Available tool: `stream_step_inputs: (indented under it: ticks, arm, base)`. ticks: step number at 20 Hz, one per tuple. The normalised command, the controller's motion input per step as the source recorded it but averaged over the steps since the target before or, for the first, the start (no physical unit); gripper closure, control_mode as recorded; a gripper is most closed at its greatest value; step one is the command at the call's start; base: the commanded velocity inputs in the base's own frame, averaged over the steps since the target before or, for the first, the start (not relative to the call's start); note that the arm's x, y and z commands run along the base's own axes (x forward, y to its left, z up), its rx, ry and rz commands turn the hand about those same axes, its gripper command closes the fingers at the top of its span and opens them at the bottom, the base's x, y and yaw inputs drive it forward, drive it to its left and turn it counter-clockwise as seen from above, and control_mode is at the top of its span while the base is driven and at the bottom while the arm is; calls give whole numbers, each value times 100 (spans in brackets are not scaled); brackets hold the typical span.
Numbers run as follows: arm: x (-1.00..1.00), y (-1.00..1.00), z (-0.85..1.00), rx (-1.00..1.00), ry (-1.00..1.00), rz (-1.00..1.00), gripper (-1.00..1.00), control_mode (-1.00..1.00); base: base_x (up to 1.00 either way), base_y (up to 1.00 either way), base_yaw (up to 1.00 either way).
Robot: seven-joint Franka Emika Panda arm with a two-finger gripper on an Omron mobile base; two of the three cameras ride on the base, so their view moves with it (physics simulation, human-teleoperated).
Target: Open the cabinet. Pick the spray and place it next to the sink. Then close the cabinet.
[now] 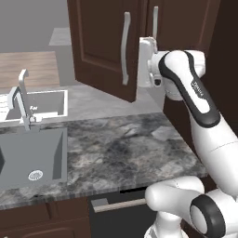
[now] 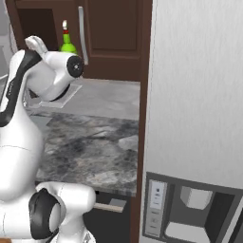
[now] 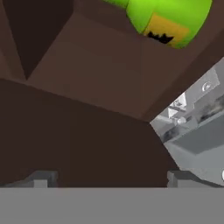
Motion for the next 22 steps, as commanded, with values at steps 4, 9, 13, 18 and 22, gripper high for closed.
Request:
stream_step_inputs:
  ticks: [4, 9, 13, 18, 22]
  arm:
    - [-70, 100, -1, 0, -2, 47, -100, -100]
    - [-100, 98, 0, -16, -17, 38, -100, -100]
    - [-41, -14, 7, -20, -15, 2, -100, -100]
    - [29, -100, 49, -22, -3, -10, -100, -100]
    - [47, -69, 74, -42, -17, 0, -100, -100]
  base:
    - [0, 0, 0]
    - [0, 0, 0]
    - [0, 0, 0]
    - [0, 0, 0]
    - [0, 0, 0]
